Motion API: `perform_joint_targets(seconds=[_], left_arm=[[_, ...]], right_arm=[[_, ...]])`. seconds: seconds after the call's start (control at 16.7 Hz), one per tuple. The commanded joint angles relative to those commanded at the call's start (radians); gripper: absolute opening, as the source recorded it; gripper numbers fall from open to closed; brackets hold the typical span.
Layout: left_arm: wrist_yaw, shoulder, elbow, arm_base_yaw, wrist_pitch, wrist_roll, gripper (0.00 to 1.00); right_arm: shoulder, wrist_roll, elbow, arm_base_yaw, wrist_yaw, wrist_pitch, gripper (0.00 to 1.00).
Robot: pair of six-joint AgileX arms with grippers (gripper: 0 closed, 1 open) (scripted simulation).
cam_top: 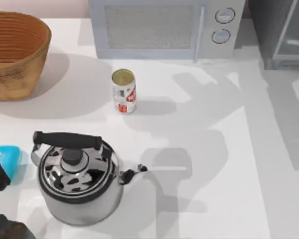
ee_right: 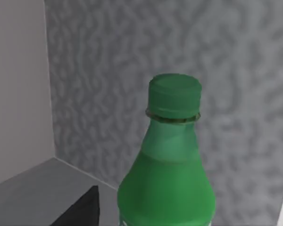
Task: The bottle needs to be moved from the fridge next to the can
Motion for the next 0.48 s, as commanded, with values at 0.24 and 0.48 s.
perform_joint_targets(seconds=[0.24,0.48], left_arm=[[0.000,0.000,0.000,0.000,0.000,0.000,1.00],[0.000,0.000,0.000,0.000,0.000,0.000,1.00]], right_arm=[[0.240,0.003,0.153,0.013,0.118,0.102,1.00],[0.309,0.005,0.202,0.017,0.154,0.136,1.00]])
